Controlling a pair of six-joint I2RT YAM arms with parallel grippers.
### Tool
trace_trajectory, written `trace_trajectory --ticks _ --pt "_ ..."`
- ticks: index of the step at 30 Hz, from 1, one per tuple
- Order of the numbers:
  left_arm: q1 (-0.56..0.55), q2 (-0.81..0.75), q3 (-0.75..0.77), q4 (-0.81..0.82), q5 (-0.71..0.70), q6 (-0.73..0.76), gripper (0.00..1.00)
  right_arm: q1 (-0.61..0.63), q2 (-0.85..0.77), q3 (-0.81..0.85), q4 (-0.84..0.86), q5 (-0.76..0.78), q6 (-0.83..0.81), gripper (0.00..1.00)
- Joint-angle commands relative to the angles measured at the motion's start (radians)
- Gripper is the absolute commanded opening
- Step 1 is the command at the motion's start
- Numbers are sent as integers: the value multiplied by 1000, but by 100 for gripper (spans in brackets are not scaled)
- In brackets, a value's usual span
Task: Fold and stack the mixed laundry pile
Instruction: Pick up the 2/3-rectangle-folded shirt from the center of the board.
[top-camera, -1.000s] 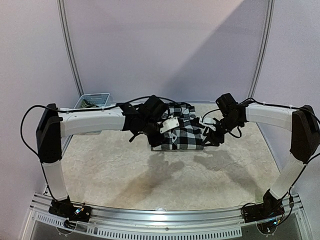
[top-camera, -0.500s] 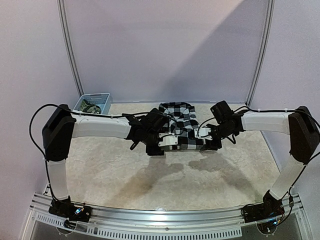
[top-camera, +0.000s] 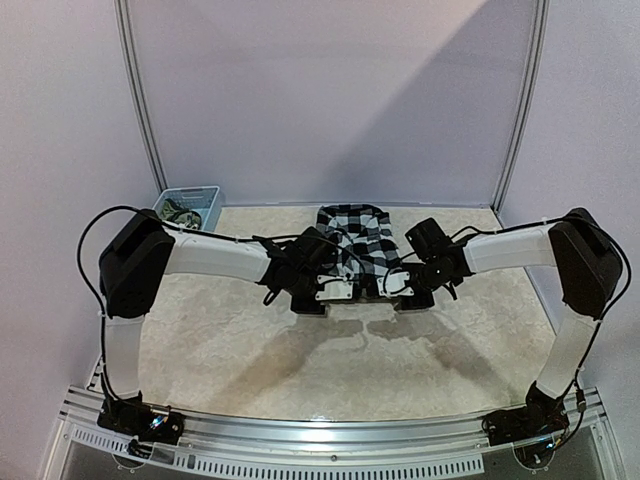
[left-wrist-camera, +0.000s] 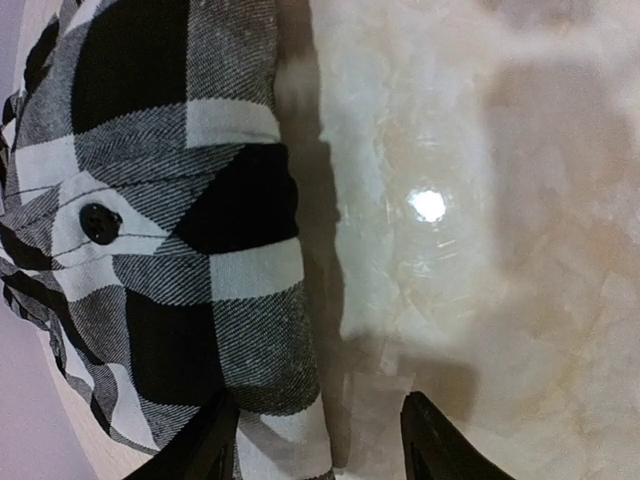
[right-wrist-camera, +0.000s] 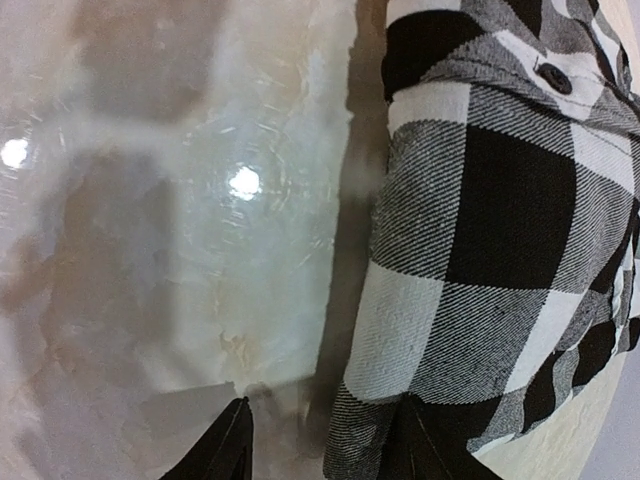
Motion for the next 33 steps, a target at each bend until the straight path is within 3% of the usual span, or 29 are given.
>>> trace_trajectory --ticks 1,9,20,22,25,26,29,33 --pt "16 41 -8 43 -34 28 56 4 51 -6 66 70 -13 50" --pt "16 81 -15 69 -85 46 42 4 82 -38 171 138 12 42" --pt "16 68 -37 80 -99 61 32 5 57 -97 215 143 -14 43" --pt "16 65 -46 81 -101 64 26 5 68 -93 216 167 -13 37" --pt "14 56 -54 79 -98 63 13 3 86 -69 175 166 1 10" --pt "12 51 -56 77 -98 63 10 4 86 -67 160 161 10 5" --pt "-4 6 -59 40 -105 50 0 13 39 -79 122 114 25 2" --pt "-41 -101 -31 -124 -103 -53 0 27 -91 -84 -28 52 60 2"
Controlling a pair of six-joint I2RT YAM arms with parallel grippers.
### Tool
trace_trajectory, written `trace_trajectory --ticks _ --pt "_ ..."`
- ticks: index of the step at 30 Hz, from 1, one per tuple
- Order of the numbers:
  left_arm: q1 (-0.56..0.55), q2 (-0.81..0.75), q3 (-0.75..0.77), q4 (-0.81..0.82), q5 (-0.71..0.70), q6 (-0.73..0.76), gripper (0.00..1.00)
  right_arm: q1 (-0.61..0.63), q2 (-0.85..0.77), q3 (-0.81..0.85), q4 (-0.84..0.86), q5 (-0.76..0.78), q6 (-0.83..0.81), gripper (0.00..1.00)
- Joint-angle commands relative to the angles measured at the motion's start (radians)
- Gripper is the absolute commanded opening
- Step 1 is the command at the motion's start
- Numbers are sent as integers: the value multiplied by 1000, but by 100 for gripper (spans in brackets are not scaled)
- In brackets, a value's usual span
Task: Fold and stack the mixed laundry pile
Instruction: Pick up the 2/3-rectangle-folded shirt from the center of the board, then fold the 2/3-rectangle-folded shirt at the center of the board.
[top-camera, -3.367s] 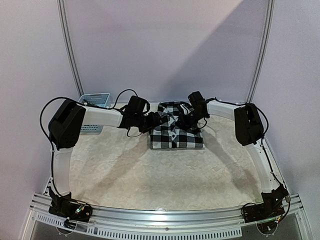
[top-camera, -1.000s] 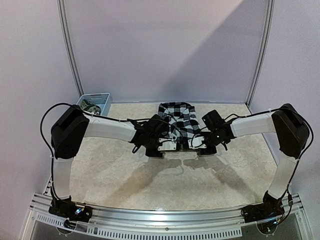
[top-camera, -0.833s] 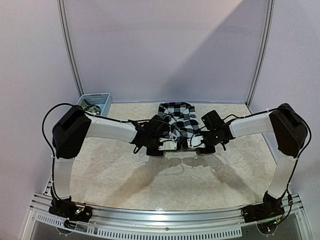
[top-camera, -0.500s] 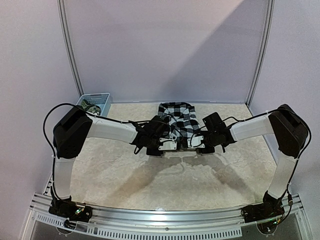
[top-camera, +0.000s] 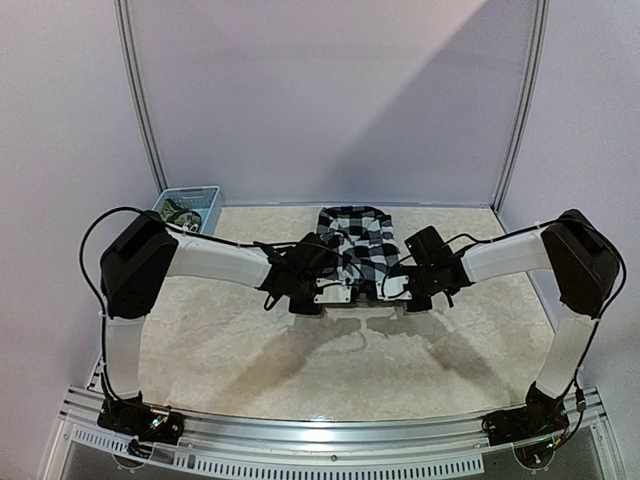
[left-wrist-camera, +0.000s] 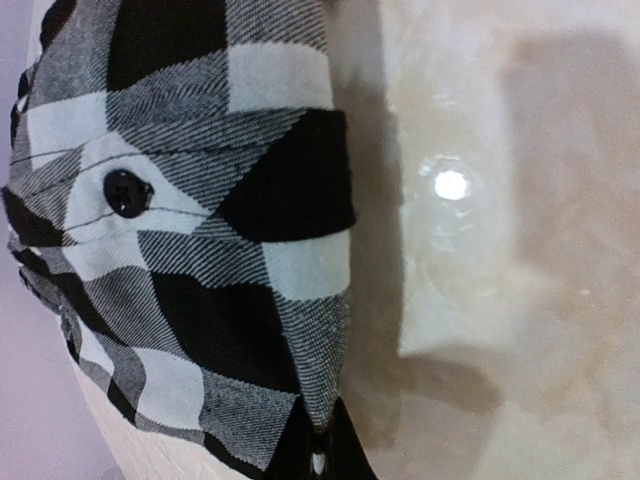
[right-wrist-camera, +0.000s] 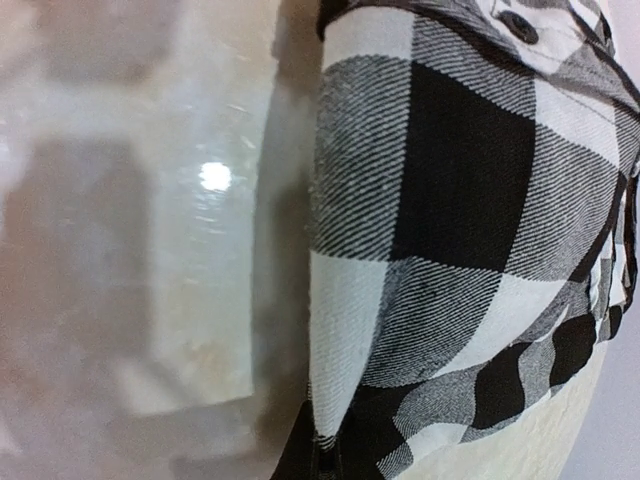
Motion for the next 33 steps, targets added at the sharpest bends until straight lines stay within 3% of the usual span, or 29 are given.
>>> trace_trajectory --ticks 1,7,15,24,33 --pt "-42 -145 17 -243 0 -131 0 21 -162 -12 -252 -80 66 2" --pt "-130 -306 51 -478 48 -297 0 27 -332 57 -553 -216 164 2" --pt "-183 -388 129 -602 104 -406 0 27 -445 196 -887 -432 248 1" --pt "-131 -313 132 -606 178 -450 0 24 -337 223 -906 -430 215 2" --pt "23 -271 239 -505 276 -464 0 -85 -184 460 -954 -466 199 2"
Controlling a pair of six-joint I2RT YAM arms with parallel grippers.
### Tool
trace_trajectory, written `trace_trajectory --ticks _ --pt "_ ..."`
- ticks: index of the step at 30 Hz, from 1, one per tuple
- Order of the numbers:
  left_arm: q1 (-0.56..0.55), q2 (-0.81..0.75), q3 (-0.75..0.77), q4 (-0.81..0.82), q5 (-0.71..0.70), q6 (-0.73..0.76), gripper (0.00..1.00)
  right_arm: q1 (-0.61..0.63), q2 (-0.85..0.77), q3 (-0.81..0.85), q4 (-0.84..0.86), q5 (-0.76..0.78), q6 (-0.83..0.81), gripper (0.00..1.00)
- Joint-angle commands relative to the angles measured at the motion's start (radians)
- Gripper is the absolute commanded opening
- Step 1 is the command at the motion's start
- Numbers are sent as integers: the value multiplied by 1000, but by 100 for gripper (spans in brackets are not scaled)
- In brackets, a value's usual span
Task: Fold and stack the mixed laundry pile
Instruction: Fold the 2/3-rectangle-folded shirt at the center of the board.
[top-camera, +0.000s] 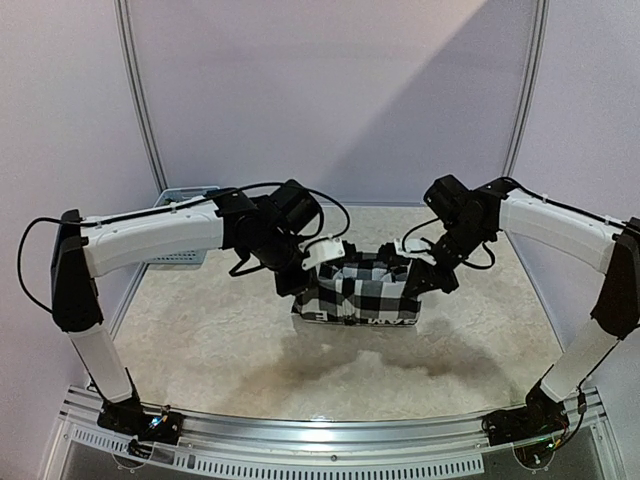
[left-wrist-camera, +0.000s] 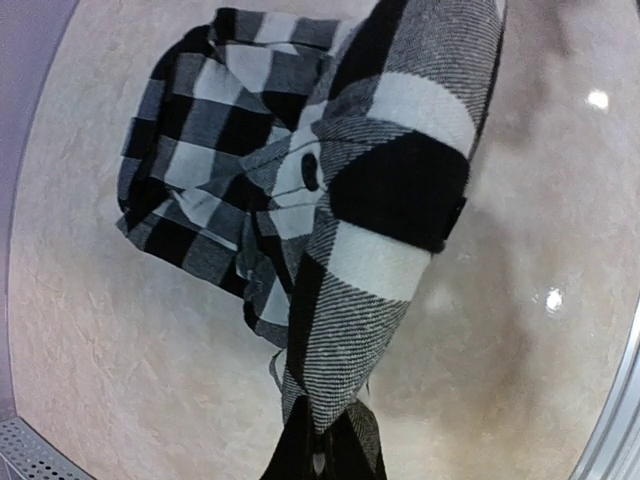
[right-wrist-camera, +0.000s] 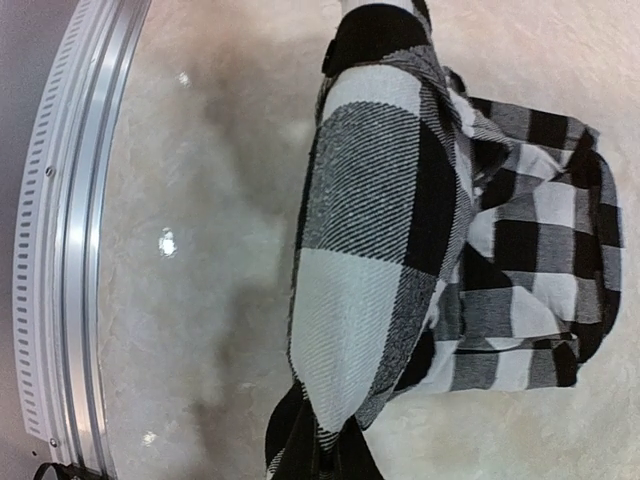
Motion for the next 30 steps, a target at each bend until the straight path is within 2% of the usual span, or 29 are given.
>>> trace_trajectory --ticks 1,6,12,18,21,22,23,24,25,26,28,30 --pt "84 49 86 43 50 -18 0 -89 84 139 -67 -39 -19 2" --pt "133 147 234 69 20 -19 0 -193 225 314 -96 -85 -1 2" --pt "194 349 446 101 -34 -38 0 -255 431 463 -55 -81 60 2" --pt "240 559 649 113 -65 -73 0 -312 585 585 71 -92 210 3" --pt "265 625 686 173 -70 -117 0 -313 643 645 128 -90 264 6" --pt "276 648 702 192 -70 -140 3 -313 685 675 149 -77 280 10" --pt "286 679 729 198 -73 -167 15 -314 722 702 177 -50 316 18" --pt "297 710 760 196 -91 -196 28 -314 748 722 217 -19 353 29" --pt "305 742 800 183 -116 -229 38 -316 782 733 261 7 384 48" --pt "311 763 833 159 -136 -261 43 -319 795 738 295 16 437 55" --pt "316 752 836 140 -180 -317 49 -327 799 753 305 -17 507 59" --pt "314 656 722 205 -206 -348 52 -327 751 731 298 -26 548 63"
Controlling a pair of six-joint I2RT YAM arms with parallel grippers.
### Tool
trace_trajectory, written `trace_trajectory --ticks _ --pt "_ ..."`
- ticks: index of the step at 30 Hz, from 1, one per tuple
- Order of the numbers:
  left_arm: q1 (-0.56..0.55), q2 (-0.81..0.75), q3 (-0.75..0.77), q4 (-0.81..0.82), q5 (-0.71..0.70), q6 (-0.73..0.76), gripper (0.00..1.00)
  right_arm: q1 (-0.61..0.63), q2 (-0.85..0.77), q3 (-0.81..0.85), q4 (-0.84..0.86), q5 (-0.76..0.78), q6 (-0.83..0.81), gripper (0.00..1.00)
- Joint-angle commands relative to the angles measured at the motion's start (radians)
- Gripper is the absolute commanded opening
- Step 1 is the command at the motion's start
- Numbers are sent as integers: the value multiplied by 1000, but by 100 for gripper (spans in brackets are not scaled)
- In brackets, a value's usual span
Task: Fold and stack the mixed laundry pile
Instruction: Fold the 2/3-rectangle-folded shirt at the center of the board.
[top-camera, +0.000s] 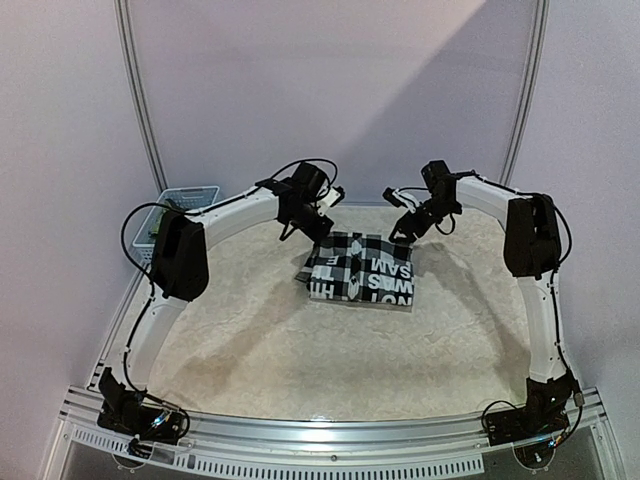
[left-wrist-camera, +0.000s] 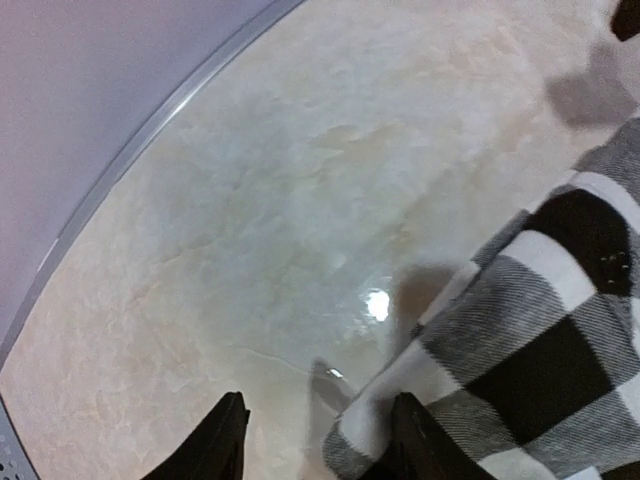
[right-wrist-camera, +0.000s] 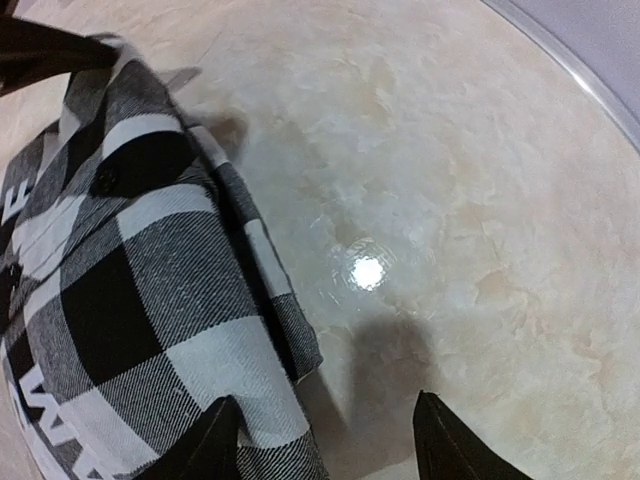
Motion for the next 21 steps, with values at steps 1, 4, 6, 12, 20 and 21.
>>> trace_trajectory --ticks 1,4,6,12,20,21 --pt "17 -160 -157 133 -90 -134 55 -14 -53 -25 67 8 173 65" --pt "18 -336 -367 254 -131 -206 65 -14 -188 -117 84 38 198 67" --pt "21 -410 -431 257 -96 -252 68 -13 -271 -198 102 49 210 67" --pt "18 -492 -511 284 113 -424 70 -5 -414 -349 147 19 233 72" --pt "18 -364 -479 333 332 -544 66 14 -335 -351 161 -186 315 56" --pt "18 -336 -465 332 350 -557 66 13 -309 -342 166 -198 336 55"
